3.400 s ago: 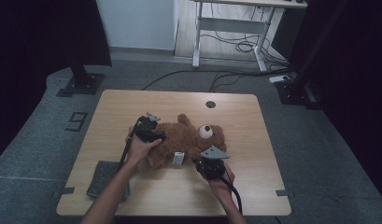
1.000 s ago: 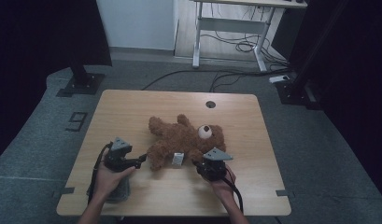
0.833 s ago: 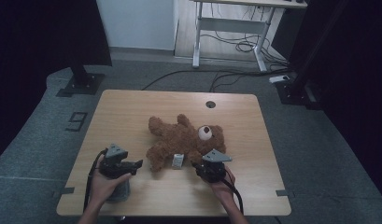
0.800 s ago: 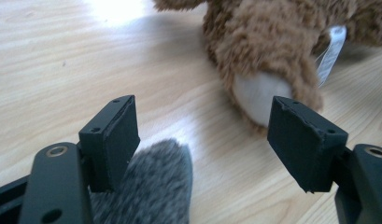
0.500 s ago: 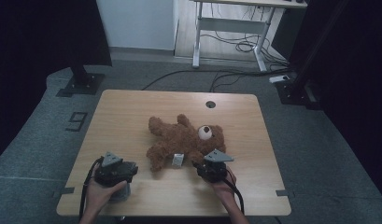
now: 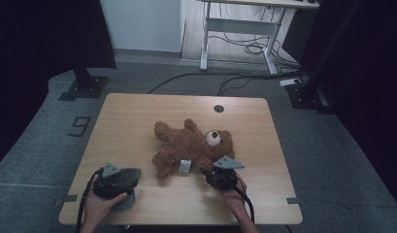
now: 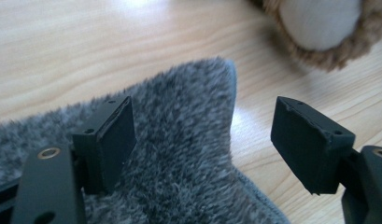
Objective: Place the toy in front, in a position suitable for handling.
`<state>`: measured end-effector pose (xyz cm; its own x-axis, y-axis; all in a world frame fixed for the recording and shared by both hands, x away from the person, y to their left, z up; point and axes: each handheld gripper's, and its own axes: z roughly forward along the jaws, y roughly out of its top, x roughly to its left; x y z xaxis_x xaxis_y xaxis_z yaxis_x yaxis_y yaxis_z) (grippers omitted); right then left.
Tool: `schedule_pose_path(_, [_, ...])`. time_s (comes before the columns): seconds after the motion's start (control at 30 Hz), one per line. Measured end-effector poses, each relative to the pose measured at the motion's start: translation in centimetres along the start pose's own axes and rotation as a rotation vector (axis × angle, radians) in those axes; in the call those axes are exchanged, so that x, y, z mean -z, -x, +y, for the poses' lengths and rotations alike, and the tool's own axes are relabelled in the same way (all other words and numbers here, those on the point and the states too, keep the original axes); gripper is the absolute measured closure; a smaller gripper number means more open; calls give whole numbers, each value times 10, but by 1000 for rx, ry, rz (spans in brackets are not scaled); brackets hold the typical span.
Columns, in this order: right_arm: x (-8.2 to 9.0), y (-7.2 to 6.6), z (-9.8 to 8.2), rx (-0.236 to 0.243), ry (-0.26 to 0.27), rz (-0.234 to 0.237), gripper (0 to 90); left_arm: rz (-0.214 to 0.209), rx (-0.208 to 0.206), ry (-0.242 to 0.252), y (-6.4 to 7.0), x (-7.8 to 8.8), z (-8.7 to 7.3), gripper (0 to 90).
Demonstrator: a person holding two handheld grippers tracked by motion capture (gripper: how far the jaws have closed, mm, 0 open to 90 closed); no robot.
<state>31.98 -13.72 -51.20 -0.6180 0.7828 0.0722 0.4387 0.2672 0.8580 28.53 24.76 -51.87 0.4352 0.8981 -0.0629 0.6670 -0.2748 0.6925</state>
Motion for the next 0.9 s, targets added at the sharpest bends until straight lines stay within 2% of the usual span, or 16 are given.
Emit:
schedule_pose_path(0.13, [0,0,0,0,-1,1,647,14,1,-24,1,-7,-3,233])
schedule_pose_path(0.23, [1,1,0,1,-1,1,646,28,11,-40,-2,-13,-7,276])
schedule_pose_path(0.43, [1,2,0,-2,-1,1,646,42,16,-30,-6,-12,-9,437])
schedule_pose_path(0.5, [1,1,0,-1,0,0,646,59,-1,-22,-9,-11,-12,522])
schedule_pose_path(0.57, [1,1,0,0,0,-1,646,53,7,-12,-12,-10,-13,635])
schedule_pose_path(0.67, [1,1,0,0,0,-1,646,35,34,3,-16,-8,-13,714])
schedule_pose_path(0.8, [1,2,0,0,0,-1,646,30,35,24,-16,-5,-12,750])
schedule_pose_path(0.9, [2,2,0,2,0,-2,641,8,40,65,-14,1,-9,756])
